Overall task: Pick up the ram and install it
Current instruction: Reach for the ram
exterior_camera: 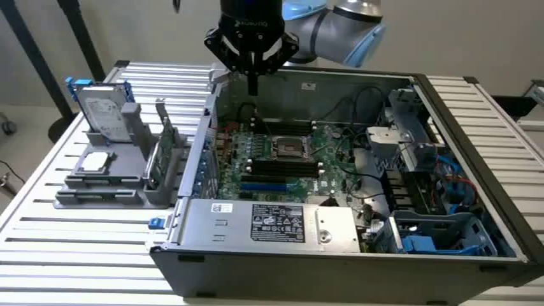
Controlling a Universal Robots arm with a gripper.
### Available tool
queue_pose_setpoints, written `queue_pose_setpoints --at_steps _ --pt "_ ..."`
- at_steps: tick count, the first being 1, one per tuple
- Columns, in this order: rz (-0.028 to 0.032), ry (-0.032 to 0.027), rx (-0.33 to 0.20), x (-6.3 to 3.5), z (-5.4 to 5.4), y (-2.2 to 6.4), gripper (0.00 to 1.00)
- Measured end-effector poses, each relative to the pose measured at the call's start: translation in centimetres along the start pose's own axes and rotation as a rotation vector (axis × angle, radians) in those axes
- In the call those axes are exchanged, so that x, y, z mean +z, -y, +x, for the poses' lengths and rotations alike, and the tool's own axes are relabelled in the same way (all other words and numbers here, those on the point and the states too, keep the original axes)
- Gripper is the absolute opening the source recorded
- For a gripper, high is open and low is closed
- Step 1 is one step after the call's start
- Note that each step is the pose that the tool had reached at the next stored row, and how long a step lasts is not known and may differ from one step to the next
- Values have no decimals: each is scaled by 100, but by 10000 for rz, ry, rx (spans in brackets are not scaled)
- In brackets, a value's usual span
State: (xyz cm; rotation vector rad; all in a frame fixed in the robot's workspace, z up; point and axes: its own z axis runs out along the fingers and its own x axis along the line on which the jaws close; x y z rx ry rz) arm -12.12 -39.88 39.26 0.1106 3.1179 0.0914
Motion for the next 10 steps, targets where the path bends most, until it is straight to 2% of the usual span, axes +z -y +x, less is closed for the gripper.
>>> queue_pose_setpoints --at_steps 10 --pt "-10 -1 0 0 0 0 11"
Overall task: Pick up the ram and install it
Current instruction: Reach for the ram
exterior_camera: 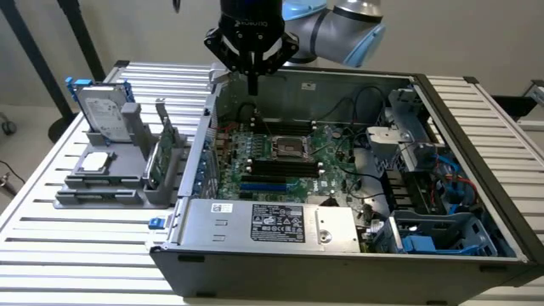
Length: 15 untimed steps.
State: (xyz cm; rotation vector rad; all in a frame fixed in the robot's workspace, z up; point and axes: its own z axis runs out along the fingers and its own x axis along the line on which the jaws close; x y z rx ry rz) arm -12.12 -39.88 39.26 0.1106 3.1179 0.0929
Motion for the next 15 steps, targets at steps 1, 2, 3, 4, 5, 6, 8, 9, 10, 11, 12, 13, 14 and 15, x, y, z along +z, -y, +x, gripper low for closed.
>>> queue_pose_setpoints --at_steps 1,2,3,4,5,6,8,9,10,11,12,13,14,15 --pt "-1 0 1 0 0 0 11" --pt "-1 0 1 0 1 0 11" --pt "-1 -1 1 -1 9 2 11" --pt "-1 0 0 -1 31 5 11" --pt "-1 -1 -1 -2 70 9 11" --pt "-1 0 0 -2 115 14 11" --pt "-1 0 0 -3 208 22 11" --pt "-2 1 0 -3 252 26 11" --pt "-1 0 0 -4 296 29 11" --pt "-1 0 2 -4 342 32 11" --pt "1 0 0 -4 386 36 11" --pt "3 -1 -1 -4 435 39 11" --pt "5 0 1 -4 480 43 11" --pt "7 1 1 -4 525 46 11"
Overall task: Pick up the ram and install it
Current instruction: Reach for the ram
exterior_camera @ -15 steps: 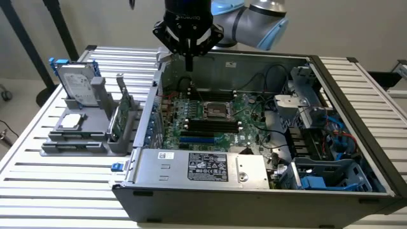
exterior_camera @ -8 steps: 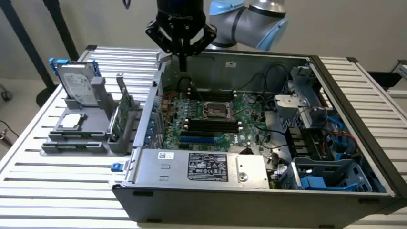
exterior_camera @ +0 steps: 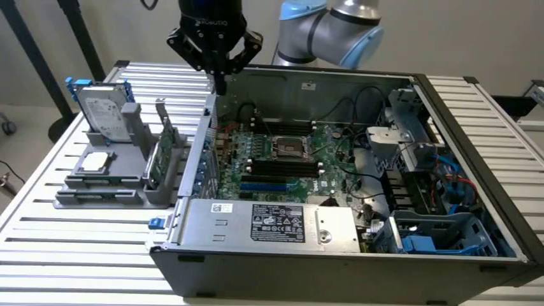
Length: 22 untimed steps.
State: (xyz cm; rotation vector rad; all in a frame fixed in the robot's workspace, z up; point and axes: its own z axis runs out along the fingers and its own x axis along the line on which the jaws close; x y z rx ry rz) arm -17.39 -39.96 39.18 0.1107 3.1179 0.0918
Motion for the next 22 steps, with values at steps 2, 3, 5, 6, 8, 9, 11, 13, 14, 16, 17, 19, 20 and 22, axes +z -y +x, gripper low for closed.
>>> queue_pose_setpoints --at_steps 2,3,5,6,8,9,11,13,14,16,17,19,20,22 --pt "8 0 -1 1 91 7 11" --pt "12 1 0 2 136 10 11" --pt "21 1 -2 5 224 17 11" --pt "27 2 -1 7 273 21 11" --pt "37 2 -1 15 363 29 11" --pt "41 -1 -2 21 408 35 11" --pt "51 -12 0 33 496 46 11" --pt "70 -37 1 49 579 59 11" --pt "79 -49 0 57 619 65 11" --pt "94 -69 2 74 706 77 11" --pt "100 -75 3 83 751 84 11" --pt "110 -84 2 103 842 97 11" --pt "115 -89 1 112 886 104 11" --pt "126 -94 3 131 977 115 11"
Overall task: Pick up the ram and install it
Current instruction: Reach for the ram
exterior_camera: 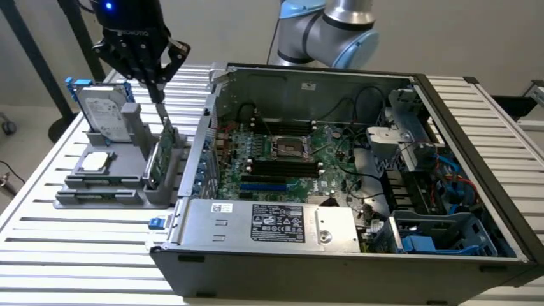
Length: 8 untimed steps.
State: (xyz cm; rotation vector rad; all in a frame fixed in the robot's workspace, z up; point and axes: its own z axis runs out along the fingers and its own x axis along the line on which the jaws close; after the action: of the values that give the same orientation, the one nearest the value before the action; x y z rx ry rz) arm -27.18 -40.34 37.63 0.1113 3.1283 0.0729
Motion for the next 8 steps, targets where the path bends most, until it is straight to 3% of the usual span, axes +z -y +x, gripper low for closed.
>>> queue_pose_setpoints --at_steps 8 --pt "89 -5 -1 64 365 40 11"
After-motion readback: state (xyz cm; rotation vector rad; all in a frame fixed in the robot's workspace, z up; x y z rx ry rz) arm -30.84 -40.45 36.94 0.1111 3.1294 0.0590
